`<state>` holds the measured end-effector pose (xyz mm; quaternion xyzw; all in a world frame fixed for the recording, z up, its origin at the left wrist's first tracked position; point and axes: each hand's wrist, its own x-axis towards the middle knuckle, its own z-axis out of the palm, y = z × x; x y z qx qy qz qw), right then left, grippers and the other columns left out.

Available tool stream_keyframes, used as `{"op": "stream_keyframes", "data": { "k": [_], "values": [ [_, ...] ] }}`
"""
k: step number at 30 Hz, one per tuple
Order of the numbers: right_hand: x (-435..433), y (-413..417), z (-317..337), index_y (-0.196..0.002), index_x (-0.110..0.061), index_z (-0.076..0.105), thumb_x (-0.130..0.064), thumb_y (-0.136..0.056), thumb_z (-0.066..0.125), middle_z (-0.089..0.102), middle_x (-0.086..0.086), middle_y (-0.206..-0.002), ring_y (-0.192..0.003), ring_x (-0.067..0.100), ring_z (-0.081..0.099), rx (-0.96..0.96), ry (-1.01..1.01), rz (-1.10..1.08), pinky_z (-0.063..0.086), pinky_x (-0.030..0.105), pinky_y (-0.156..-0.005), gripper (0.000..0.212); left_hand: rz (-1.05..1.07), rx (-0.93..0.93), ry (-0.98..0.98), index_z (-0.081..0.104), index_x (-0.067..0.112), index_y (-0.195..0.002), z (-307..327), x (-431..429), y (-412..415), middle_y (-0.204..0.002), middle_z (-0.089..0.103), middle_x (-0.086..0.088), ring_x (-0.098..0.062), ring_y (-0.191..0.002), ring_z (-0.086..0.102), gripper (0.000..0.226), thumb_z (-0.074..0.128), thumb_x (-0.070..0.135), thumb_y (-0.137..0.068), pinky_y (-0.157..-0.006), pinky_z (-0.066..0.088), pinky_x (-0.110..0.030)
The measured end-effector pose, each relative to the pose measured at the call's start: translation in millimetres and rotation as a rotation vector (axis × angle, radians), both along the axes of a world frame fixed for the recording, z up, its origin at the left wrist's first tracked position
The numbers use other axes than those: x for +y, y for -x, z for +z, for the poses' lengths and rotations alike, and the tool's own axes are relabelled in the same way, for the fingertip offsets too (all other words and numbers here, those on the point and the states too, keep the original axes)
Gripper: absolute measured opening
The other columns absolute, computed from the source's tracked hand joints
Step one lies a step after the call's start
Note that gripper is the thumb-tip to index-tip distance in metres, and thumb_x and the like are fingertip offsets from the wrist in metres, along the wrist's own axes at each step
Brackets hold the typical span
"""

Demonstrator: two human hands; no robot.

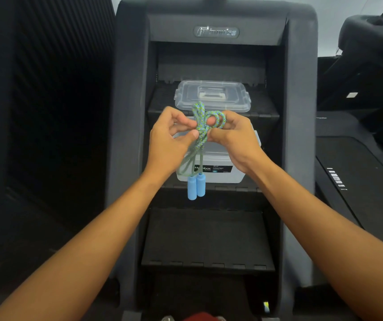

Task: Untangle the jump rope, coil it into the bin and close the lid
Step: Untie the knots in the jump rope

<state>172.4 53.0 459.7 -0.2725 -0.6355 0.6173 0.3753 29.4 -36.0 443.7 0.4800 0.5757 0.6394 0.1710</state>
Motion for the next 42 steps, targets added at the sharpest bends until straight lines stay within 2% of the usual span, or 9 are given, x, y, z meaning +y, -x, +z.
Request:
{"op": "stream_keyframes", "data": {
  "k": [5, 10, 19, 22, 28, 32, 36, 39, 42],
  "values": [
    [3, -3, 2, -0.102, -0.003, 0.070, 0.010, -0.081, 0.071, 0.069, 0.027, -0.111, -0.106, 0.040, 0.069, -0.007, -0.023, -0.016, 0.057, 0.049, -0.096, 0.025, -0.055, -0.021, 0.072, 0.061, 0.017, -0.103, 2, 4, 0, -0.107, 0.071, -0.007, -0.010, -0.090, 0.073, 0.035, 0.081, 0.001, -0.080, -0.085, 0.059, -0.029],
    [-3, -4, 7, -0.121, -0.001, 0.060, 0.015, -0.078, 0.074, 0.068, 0.011, -0.090, -0.076, 0.021, 0.070, -0.013, 0.059, -0.126, 0.061, 0.036, -0.082, 0.048, -0.085, 0.022, 0.146, 0.068, 0.005, -0.112, 0, 6, -1, -0.100, 0.075, 0.002, 0.000, -0.089, 0.071, 0.025, 0.074, 0.000, -0.088, -0.088, 0.056, -0.024],
    [-15, 0, 19, -0.090, -0.011, 0.045, 0.007, -0.087, 0.066, 0.069, 0.016, -0.083, -0.076, 0.030, 0.071, -0.057, 0.238, -0.088, 0.062, 0.038, -0.075, 0.028, -0.067, -0.053, 0.145, 0.067, 0.027, -0.093, 3, 6, 2, -0.088, 0.075, 0.006, -0.007, -0.082, 0.072, 0.022, 0.073, 0.006, -0.090, -0.078, 0.058, -0.033],
    [-20, 1, 17, -0.091, -0.008, 0.051, 0.003, -0.084, 0.075, 0.070, 0.012, -0.080, -0.074, 0.022, 0.072, -0.155, 0.118, -0.077, 0.061, 0.034, -0.074, 0.027, -0.081, -0.100, 0.161, 0.067, 0.025, -0.095, 3, 5, 2, -0.091, 0.075, -0.002, -0.023, -0.089, 0.075, 0.019, 0.072, 0.007, -0.092, -0.077, 0.063, -0.043],
    [-24, 0, 24, -0.096, -0.008, 0.056, 0.006, -0.092, 0.059, 0.063, 0.005, -0.081, -0.061, 0.019, 0.071, -0.195, 0.020, -0.150, 0.056, 0.028, -0.061, 0.015, -0.076, -0.045, 0.153, 0.067, 0.018, -0.100, 4, 3, 2, -0.091, 0.074, 0.007, -0.002, -0.078, 0.069, 0.020, 0.072, 0.001, -0.090, -0.078, 0.055, -0.022],
    [-20, -4, 30, -0.101, -0.006, 0.059, 0.002, -0.091, 0.061, 0.062, 0.006, -0.074, -0.047, 0.016, 0.064, -0.279, -0.140, -0.211, 0.045, 0.023, -0.048, 0.013, -0.069, -0.054, 0.172, 0.069, 0.012, -0.106, 2, 2, 4, -0.098, 0.076, -0.005, -0.014, -0.086, 0.069, 0.018, 0.072, 0.003, -0.091, -0.081, 0.058, -0.035],
    [-16, 1, 33, -0.095, -0.011, 0.071, -0.008, -0.089, 0.071, 0.066, -0.005, -0.070, -0.051, 0.006, 0.062, -0.429, -0.443, -0.321, 0.051, 0.018, -0.057, 0.007, -0.078, -0.081, 0.177, 0.068, 0.006, -0.108, 2, 2, 5, -0.096, 0.075, -0.005, -0.016, -0.085, 0.070, 0.018, 0.071, 0.001, -0.091, -0.086, 0.057, -0.036],
    [-15, 5, 38, -0.092, -0.013, 0.078, -0.008, -0.088, 0.072, 0.062, -0.018, -0.072, -0.064, -0.011, 0.055, -0.491, -0.560, -0.352, 0.039, 0.000, -0.066, 0.009, -0.100, -0.094, 0.181, 0.069, 0.009, -0.106, 3, 2, 6, -0.093, 0.076, -0.003, -0.019, -0.088, 0.073, 0.018, 0.071, 0.001, -0.090, -0.089, 0.057, -0.036],
    [-11, 10, 40, -0.093, -0.014, 0.080, -0.010, -0.087, 0.071, 0.075, -0.001, -0.087, -0.082, 0.007, 0.065, -0.547, -0.619, -0.345, 0.048, 0.017, -0.077, 0.011, -0.130, -0.096, 0.182, 0.069, 0.007, -0.107, 2, 2, 5, -0.098, 0.077, -0.010, -0.030, -0.097, 0.075, 0.018, 0.071, 0.001, -0.090, -0.092, 0.058, -0.037]
  ]
}}
